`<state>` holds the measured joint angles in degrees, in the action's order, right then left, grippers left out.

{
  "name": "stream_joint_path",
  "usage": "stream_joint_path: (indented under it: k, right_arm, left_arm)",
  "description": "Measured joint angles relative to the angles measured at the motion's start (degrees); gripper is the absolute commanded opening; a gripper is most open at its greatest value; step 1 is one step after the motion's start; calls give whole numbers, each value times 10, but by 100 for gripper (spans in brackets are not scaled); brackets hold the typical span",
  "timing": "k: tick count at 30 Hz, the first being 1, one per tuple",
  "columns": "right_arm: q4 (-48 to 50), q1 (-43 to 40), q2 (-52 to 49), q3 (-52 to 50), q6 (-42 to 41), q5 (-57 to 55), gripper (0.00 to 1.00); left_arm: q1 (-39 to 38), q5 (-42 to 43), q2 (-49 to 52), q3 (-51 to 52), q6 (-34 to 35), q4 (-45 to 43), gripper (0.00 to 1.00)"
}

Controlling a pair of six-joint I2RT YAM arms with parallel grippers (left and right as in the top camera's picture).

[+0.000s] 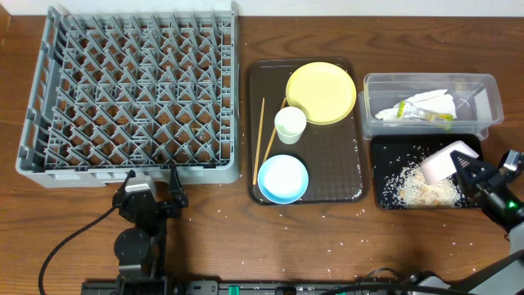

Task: Sort waste into correct bins and load items into the dishwasher
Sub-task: 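Carry the pink bowl to the black tray and tip out the rice, then return the pink bowl to the brown tray and release it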

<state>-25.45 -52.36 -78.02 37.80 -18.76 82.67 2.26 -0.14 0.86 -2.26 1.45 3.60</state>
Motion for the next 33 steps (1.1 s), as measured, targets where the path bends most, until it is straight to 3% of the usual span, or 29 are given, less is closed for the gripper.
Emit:
stream_joint_path:
  k: [4, 11, 19, 27, 33]
  right_arm:
    - [-3, 52, 48, 0, -6, -51, 1]
    - [-45, 217, 123, 46, -24, -132, 1]
    - [-173, 491, 121, 183, -25, -353, 2]
    - [-247, 756, 43, 301, -25, -666, 2]
    - [-253, 814, -70, 306, -25, -759, 1]
  left_arm:
    - [0, 0, 0, 0, 0, 0, 86]
    - [0, 0, 0, 0, 0, 0, 86]
    - [0, 0, 0, 0, 0, 0, 86]
    - [0, 0, 0, 0, 0, 0, 86]
    - [0, 0, 0, 0, 0, 0, 86]
